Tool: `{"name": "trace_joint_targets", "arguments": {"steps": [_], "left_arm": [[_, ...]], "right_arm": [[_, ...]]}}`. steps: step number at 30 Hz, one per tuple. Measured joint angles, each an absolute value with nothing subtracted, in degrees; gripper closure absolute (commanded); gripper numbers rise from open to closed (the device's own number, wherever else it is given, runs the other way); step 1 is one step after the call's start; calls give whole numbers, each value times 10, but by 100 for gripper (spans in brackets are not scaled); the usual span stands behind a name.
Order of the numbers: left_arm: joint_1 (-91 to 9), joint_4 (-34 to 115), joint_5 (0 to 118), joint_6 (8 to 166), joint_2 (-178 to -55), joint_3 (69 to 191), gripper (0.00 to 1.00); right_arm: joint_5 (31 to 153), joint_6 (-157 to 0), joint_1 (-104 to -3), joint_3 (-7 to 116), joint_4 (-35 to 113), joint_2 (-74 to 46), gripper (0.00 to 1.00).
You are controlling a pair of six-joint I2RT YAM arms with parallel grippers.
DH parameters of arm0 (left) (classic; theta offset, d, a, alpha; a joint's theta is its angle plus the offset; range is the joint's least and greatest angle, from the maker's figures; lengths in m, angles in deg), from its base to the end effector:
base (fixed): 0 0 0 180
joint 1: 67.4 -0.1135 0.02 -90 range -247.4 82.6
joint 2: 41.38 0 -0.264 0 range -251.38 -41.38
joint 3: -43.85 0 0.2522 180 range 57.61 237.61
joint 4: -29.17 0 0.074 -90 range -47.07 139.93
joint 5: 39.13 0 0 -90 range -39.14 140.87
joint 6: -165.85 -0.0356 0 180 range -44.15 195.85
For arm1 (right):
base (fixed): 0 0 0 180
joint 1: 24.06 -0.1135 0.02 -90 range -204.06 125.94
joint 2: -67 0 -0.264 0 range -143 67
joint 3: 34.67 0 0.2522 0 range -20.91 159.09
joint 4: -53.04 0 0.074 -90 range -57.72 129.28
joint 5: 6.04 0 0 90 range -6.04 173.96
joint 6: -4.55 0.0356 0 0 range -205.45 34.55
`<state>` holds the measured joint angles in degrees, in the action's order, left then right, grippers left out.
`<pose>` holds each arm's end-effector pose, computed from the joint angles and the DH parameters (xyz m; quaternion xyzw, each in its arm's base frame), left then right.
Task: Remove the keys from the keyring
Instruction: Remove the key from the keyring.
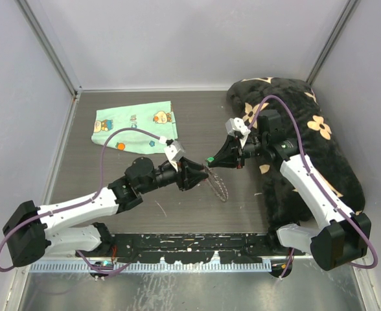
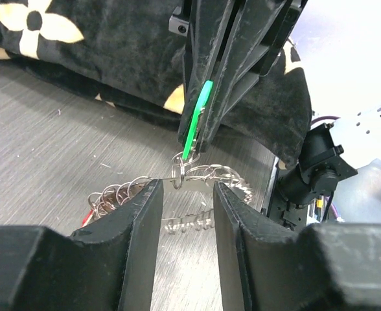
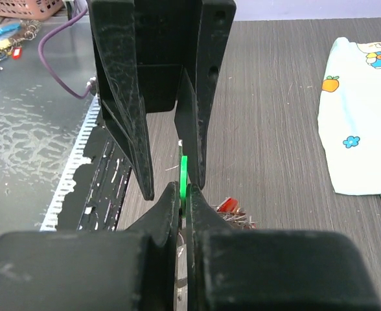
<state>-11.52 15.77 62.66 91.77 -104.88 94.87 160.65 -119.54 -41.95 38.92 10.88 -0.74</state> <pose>0.1383 -0.2171 0.2970 0.3072 0.6307 -0.4741 0.5321 0.2150 0.1058 0.3349 -0.5585 0.5062 0.4981 0.4286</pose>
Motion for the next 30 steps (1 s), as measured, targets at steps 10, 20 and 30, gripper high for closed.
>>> {"name": "trace_joint_targets", "arguments": {"steps": [10, 20, 30], "left_arm": [[-115, 153, 628, 922, -1102, 960, 68], [-115, 149, 626, 930, -1111, 969, 75], [-115, 152, 627, 925, -1111, 976, 100]], "right_arm": [[1616, -1178, -419, 385, 125, -7, 99], [1619, -1169, -418, 377, 135, -7, 99], [1621, -1167, -417, 372, 140, -7, 99]]}}
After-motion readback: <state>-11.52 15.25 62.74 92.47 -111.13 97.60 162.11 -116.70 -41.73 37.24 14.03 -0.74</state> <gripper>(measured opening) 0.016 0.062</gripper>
